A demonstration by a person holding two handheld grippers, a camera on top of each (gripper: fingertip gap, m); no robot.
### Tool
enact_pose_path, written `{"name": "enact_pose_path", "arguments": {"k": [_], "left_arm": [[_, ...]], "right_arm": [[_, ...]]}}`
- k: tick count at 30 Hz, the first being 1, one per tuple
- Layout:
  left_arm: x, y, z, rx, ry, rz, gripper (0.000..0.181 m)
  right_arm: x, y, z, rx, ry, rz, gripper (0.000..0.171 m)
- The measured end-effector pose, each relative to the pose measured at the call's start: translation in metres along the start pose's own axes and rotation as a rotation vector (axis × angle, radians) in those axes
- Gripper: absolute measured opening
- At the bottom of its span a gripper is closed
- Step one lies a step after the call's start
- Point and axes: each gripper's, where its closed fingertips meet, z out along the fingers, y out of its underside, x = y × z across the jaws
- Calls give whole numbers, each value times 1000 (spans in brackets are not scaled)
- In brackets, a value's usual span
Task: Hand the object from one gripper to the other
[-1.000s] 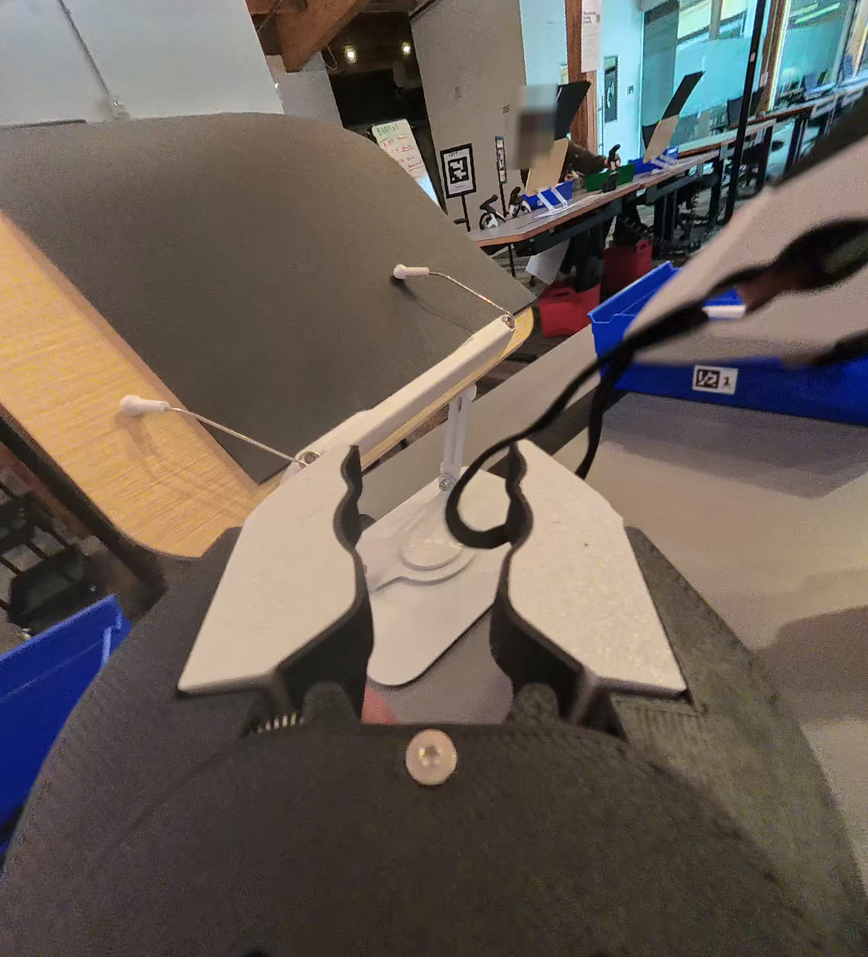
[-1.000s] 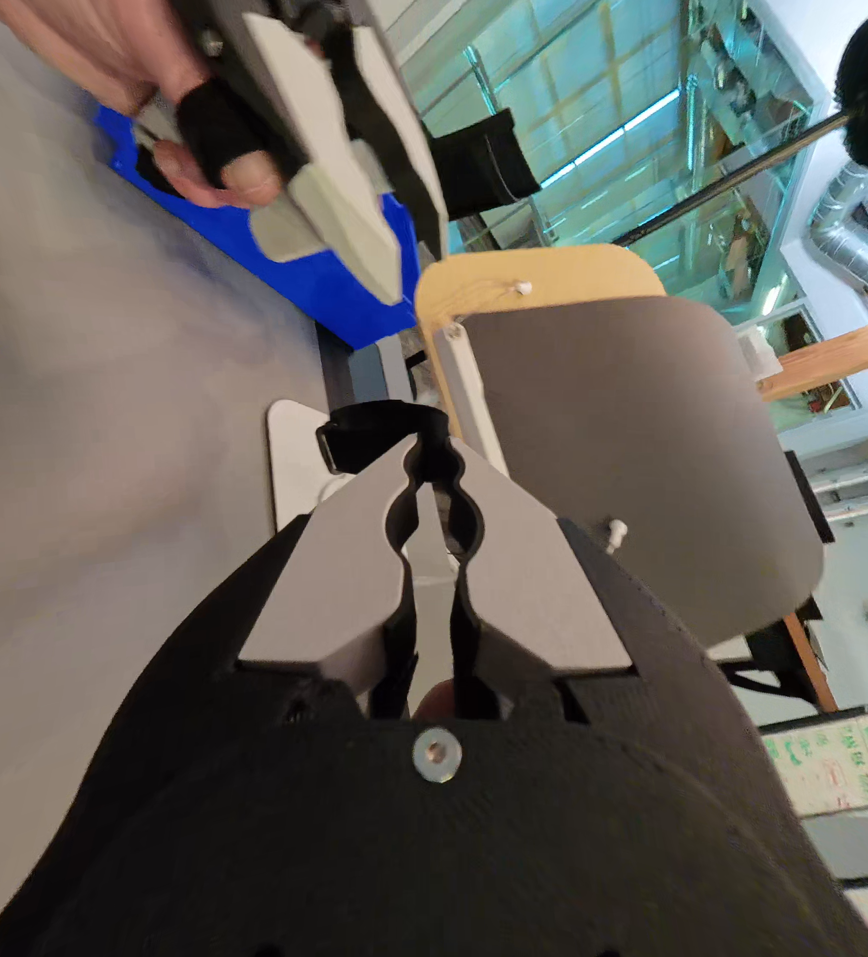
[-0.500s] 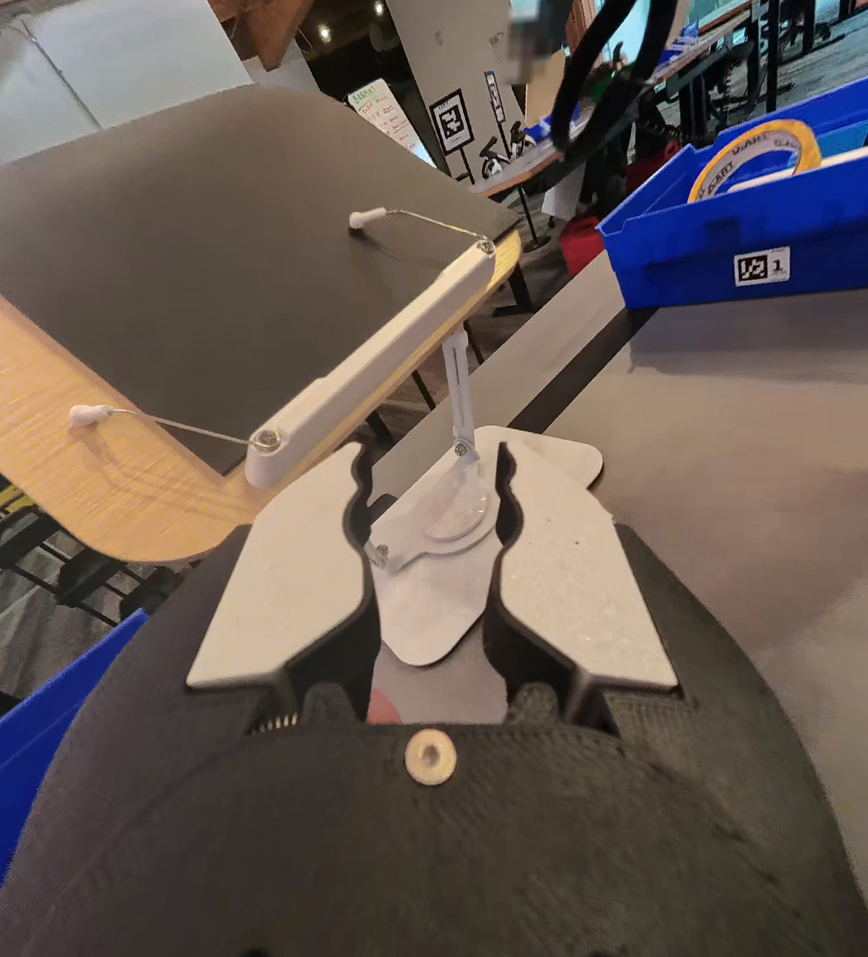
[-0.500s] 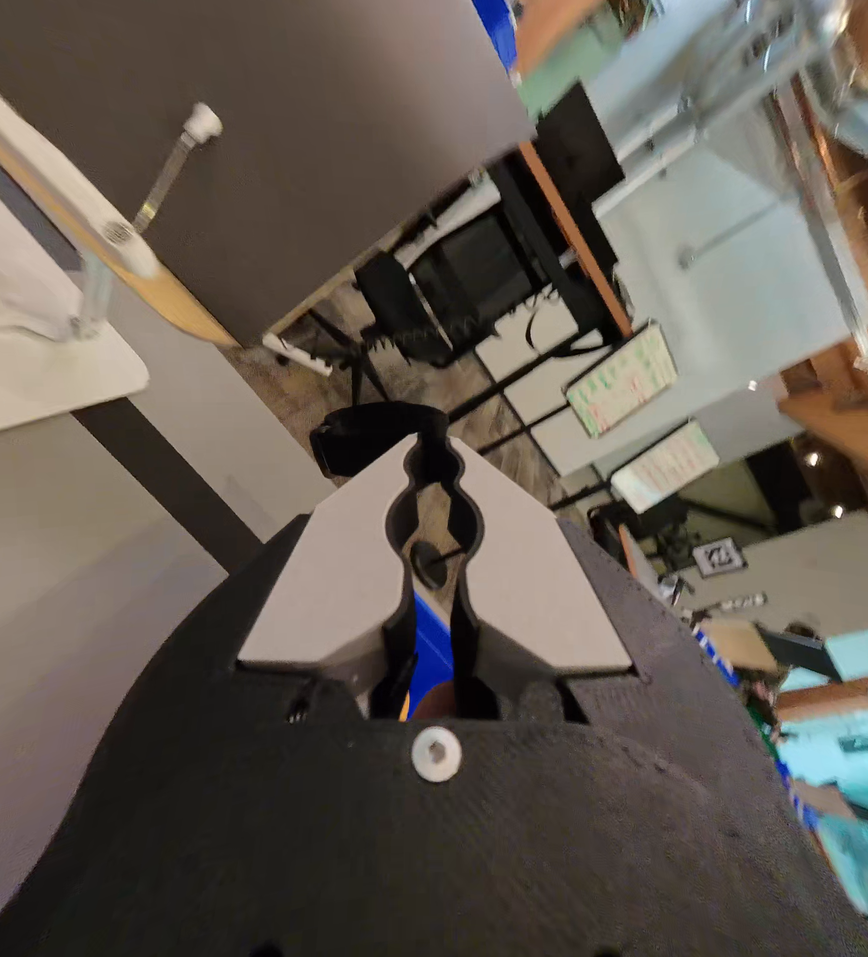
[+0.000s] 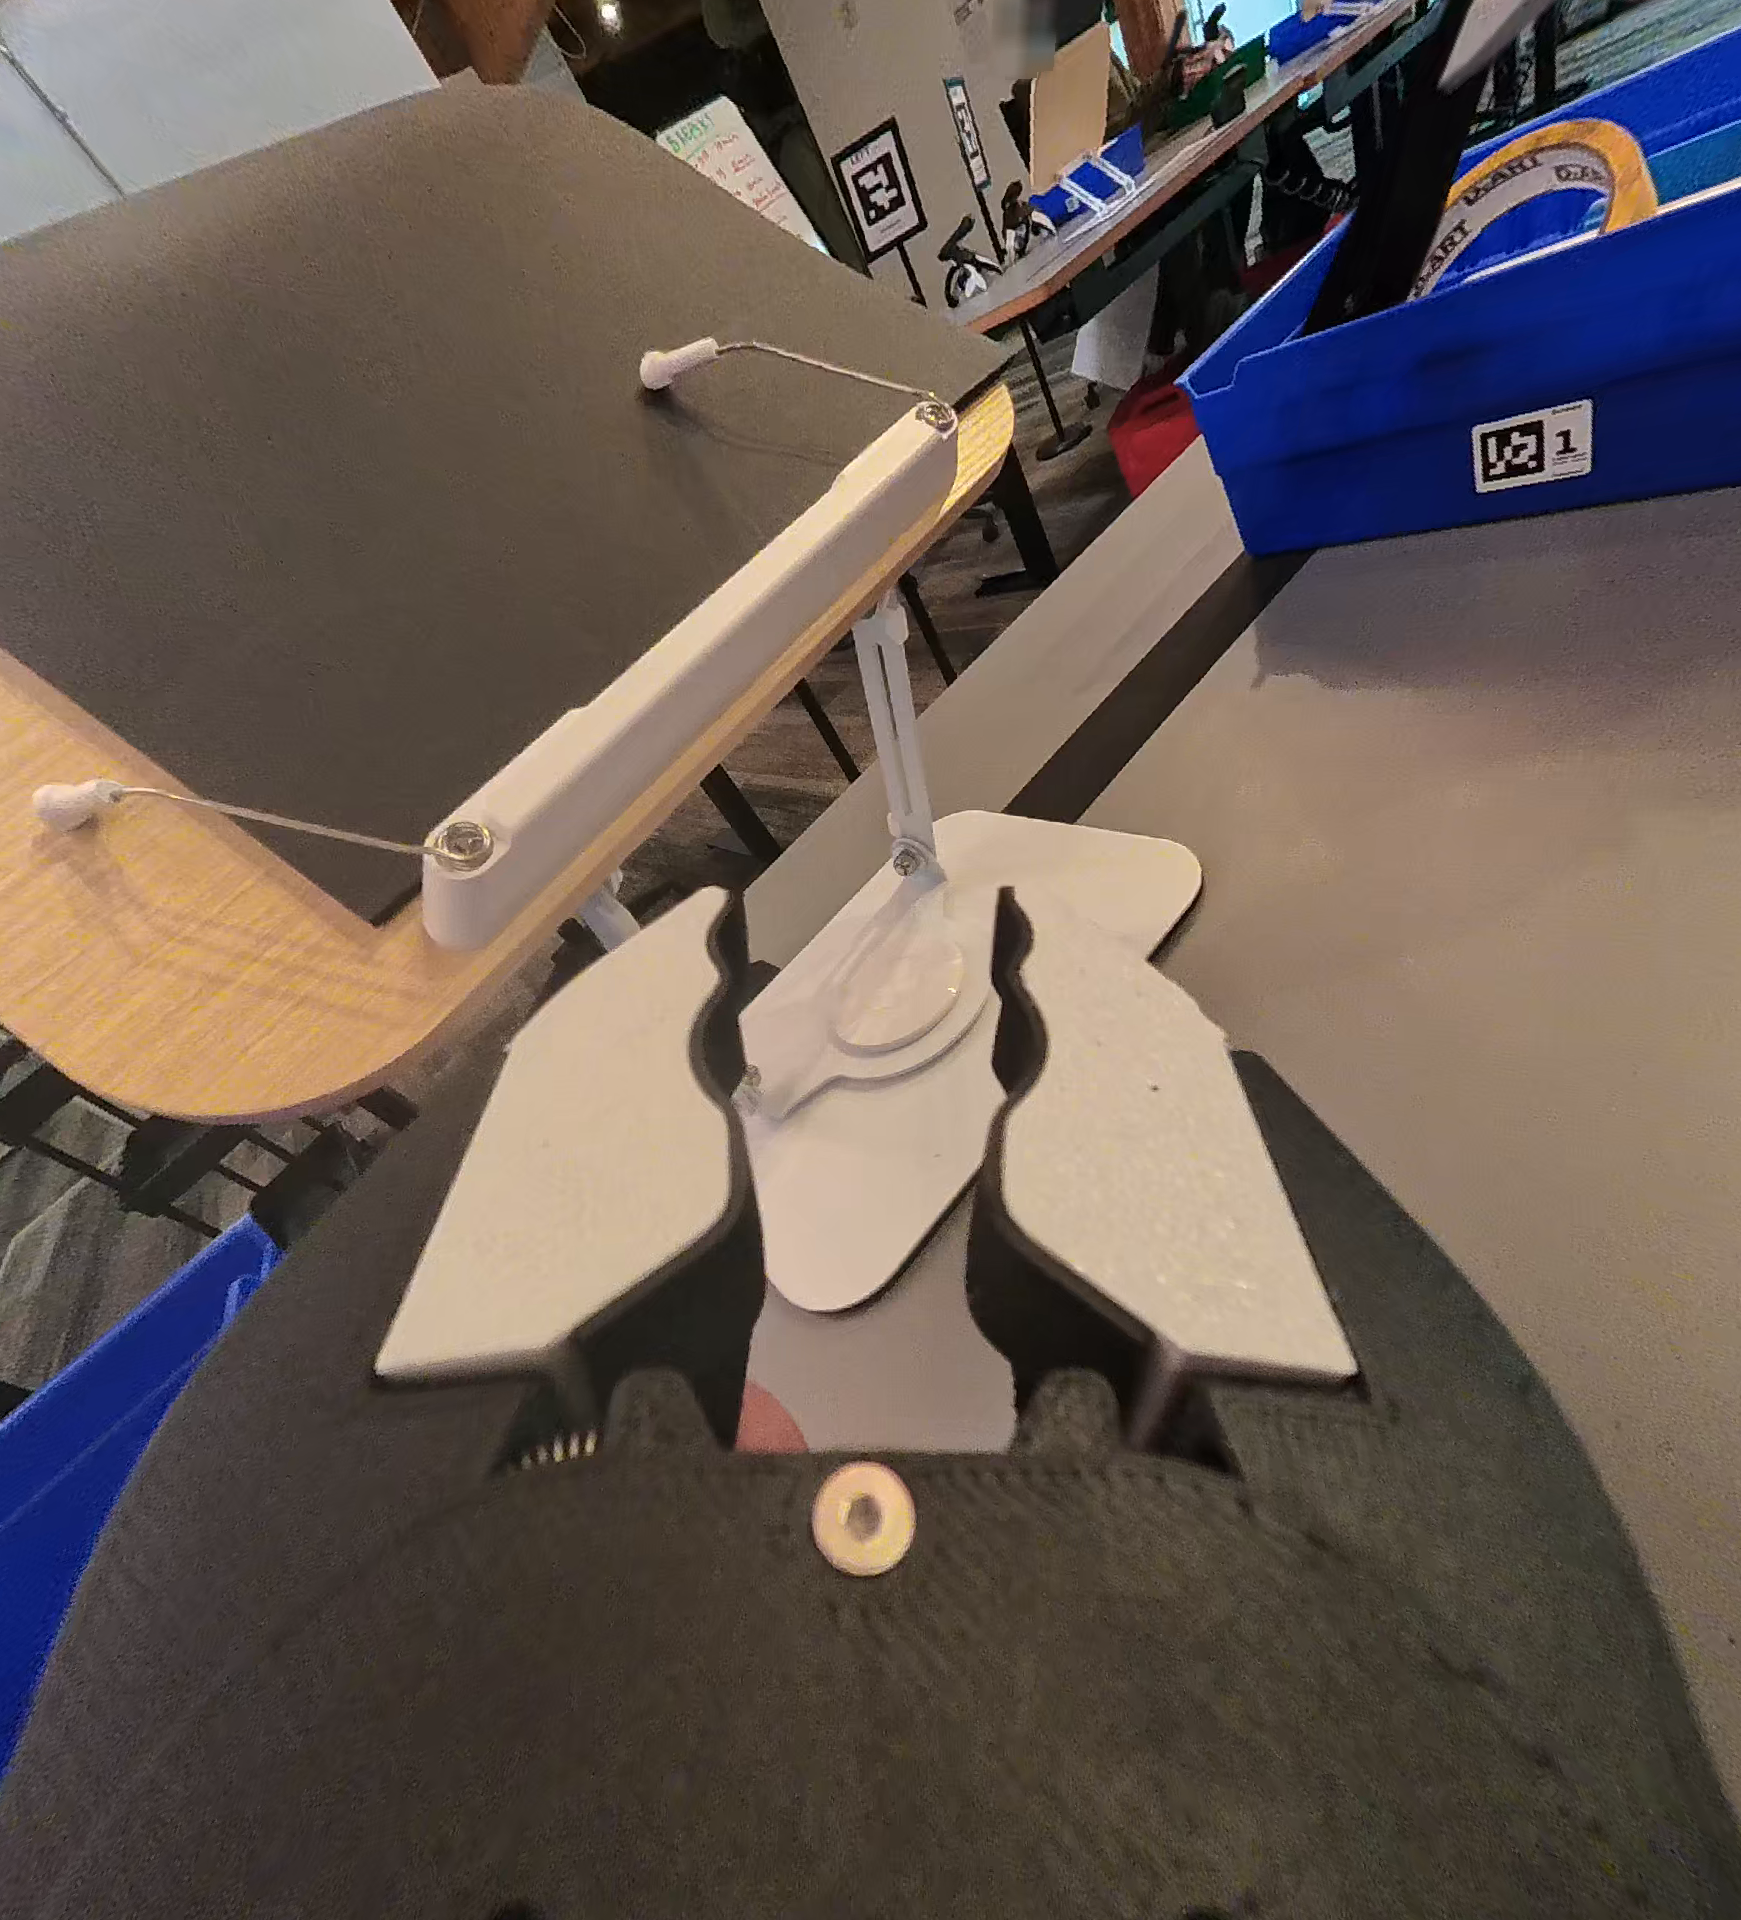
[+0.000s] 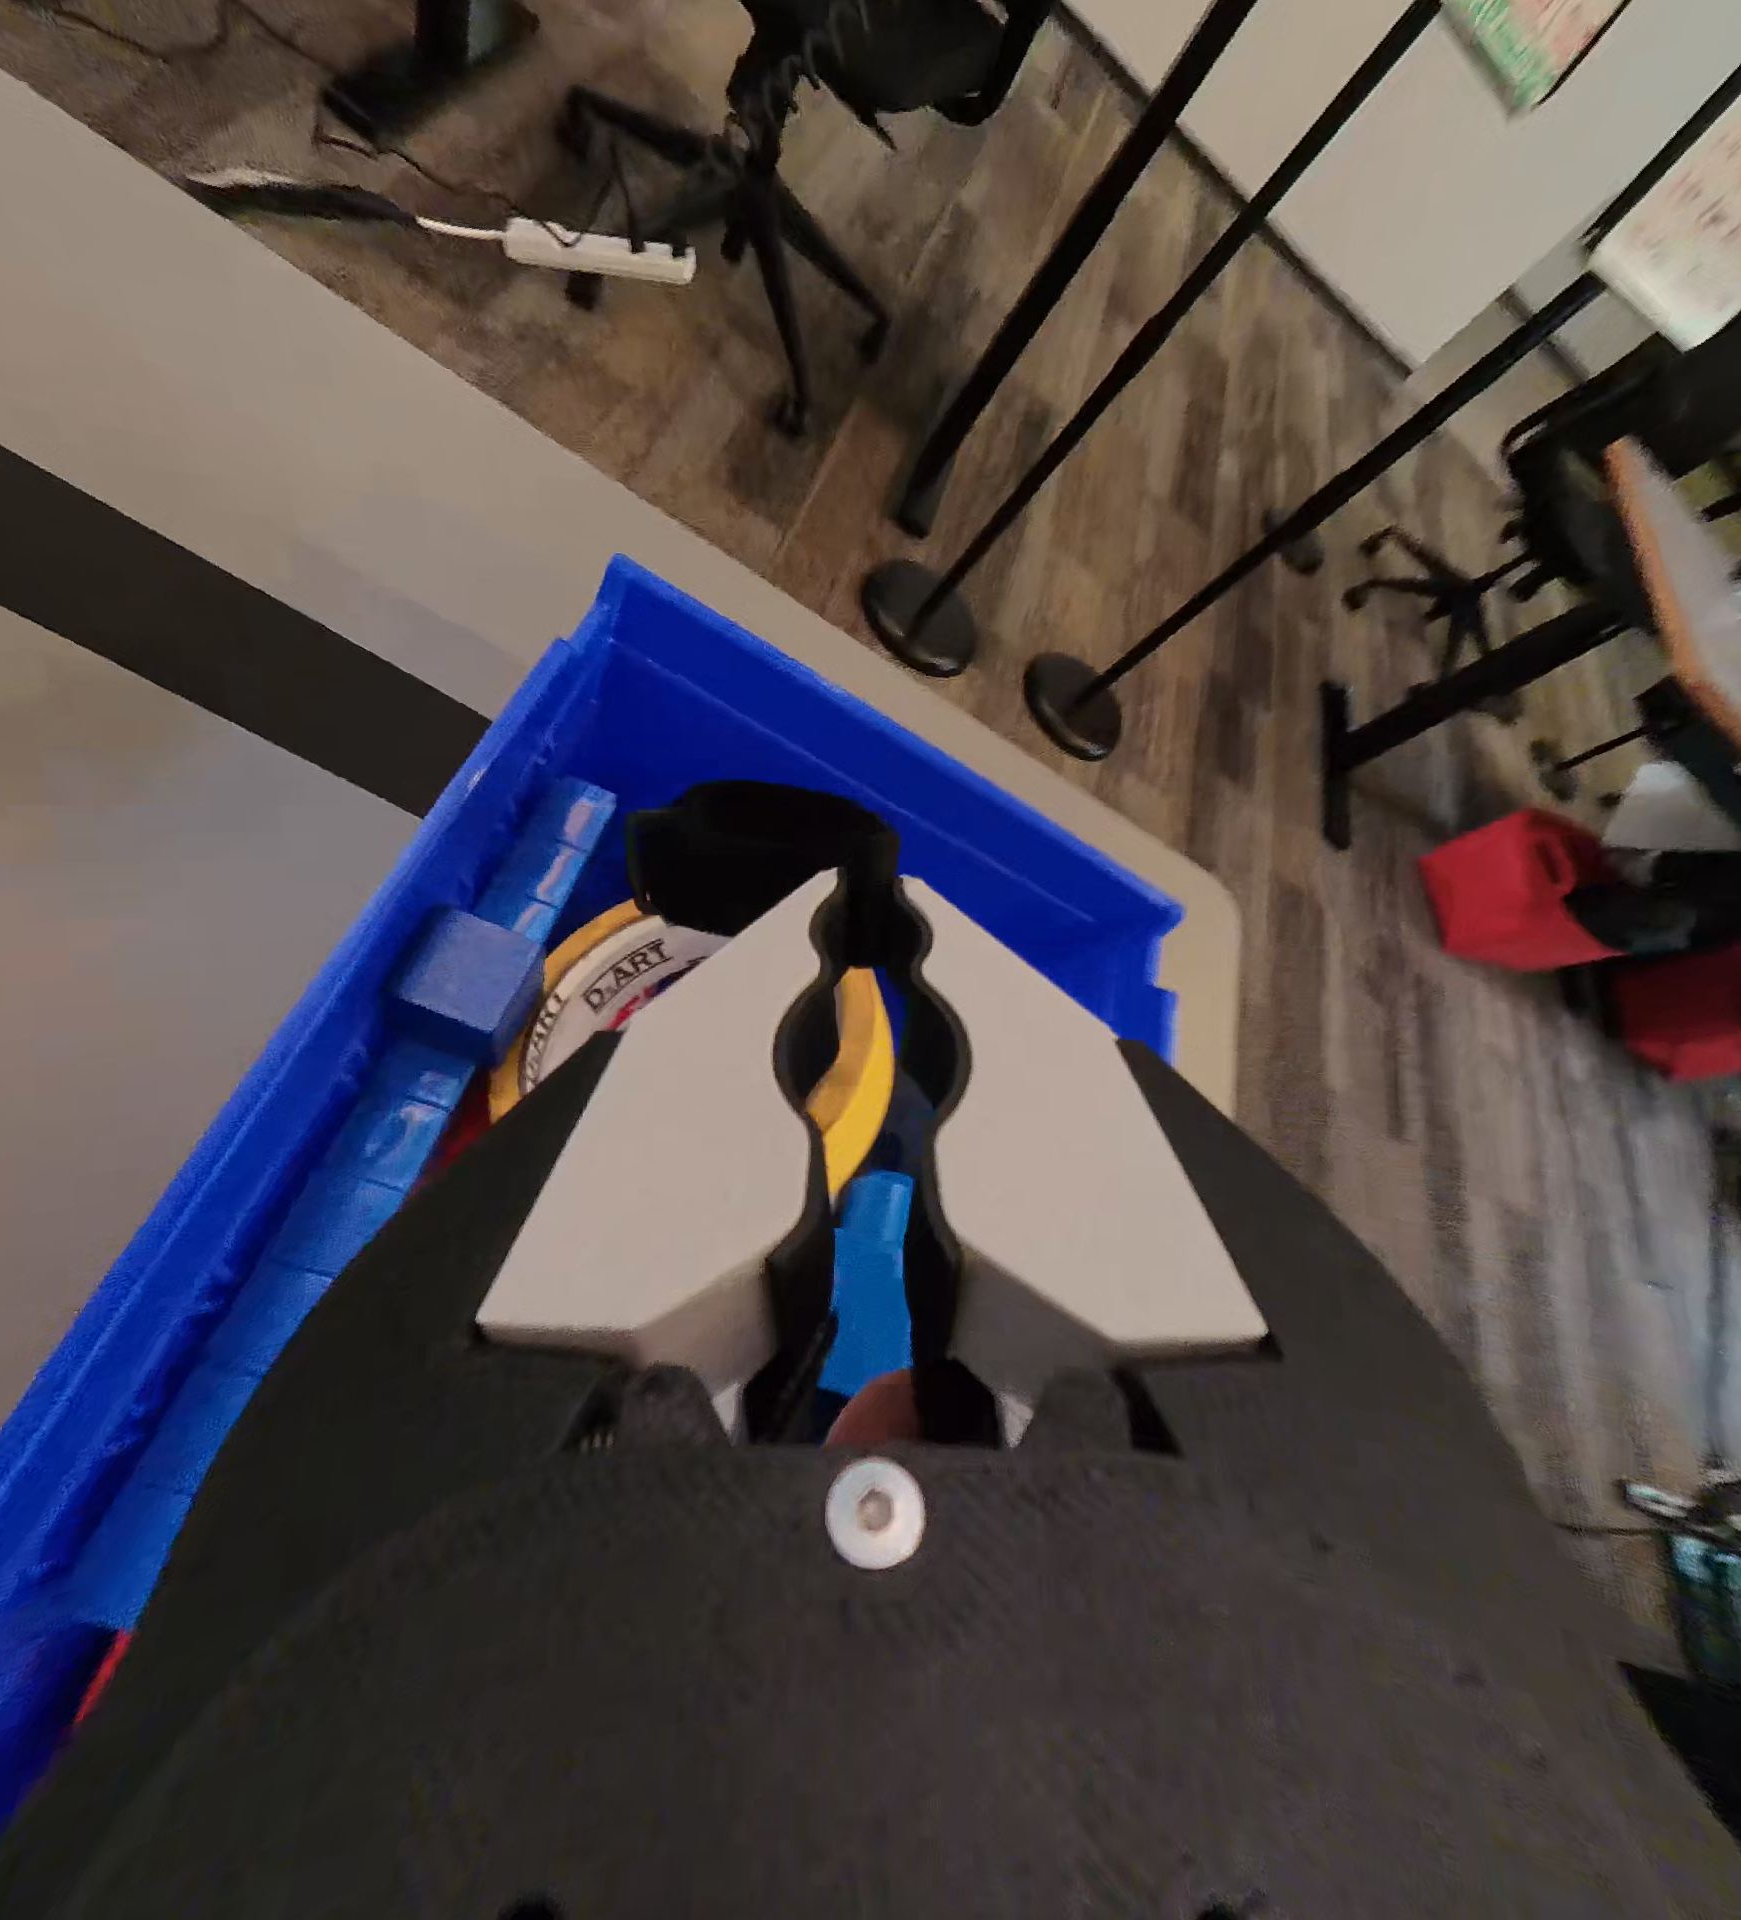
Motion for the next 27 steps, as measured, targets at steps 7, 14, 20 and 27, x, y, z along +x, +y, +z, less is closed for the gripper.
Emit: {"name": "enact_pose_path", "arguments": {"k": [7,14,20,27], "left_arm": [[10,4,3,-24,47,-2,47],[7,-5,-2,-16,54,28,49],[-26,-24,-19,-2,34,72,53],[-113,-23,-53,-49,-140,68,49]], "right_arm": [[-7,32,23,-105,-56,54,19],[-13,30,17,-148,-65,23,68],[-23,16,8,-95,-136,92,87],[8,-13,-15,-36,91,15,70]]}}
